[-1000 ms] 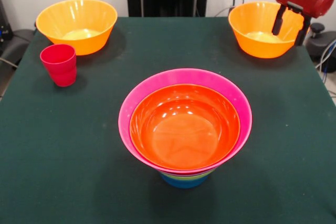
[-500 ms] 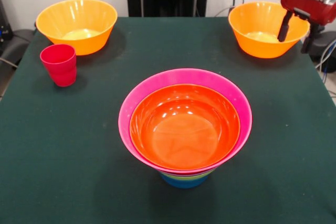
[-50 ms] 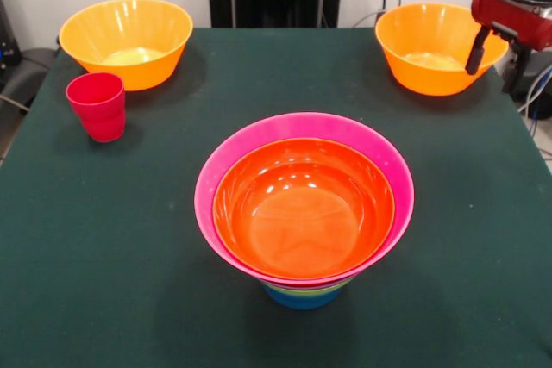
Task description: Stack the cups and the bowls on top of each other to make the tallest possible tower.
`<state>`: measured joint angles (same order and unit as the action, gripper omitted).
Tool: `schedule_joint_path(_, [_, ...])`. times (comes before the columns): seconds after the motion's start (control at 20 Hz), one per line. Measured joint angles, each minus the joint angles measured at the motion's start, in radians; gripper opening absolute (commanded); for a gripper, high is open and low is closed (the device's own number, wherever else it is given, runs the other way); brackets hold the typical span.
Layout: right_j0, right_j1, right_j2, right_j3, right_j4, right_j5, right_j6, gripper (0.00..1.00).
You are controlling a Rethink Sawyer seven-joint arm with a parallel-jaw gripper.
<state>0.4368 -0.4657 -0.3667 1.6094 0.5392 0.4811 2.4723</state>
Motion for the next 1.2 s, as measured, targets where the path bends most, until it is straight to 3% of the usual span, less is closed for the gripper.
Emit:
schedule_joint_path(0.55, [0.054,-0.025,0.013,0.125,0.043,-0.074,0.026,1.00])
schedule_joint_path(0.95, [0.054,-0.051,0.053,0.251,0.049,-0.221,0.026,1.00])
schedule_joint_path(1.2, [0.015,-0.053,0.111,0.320,0.049,-0.337,0.026,1.00])
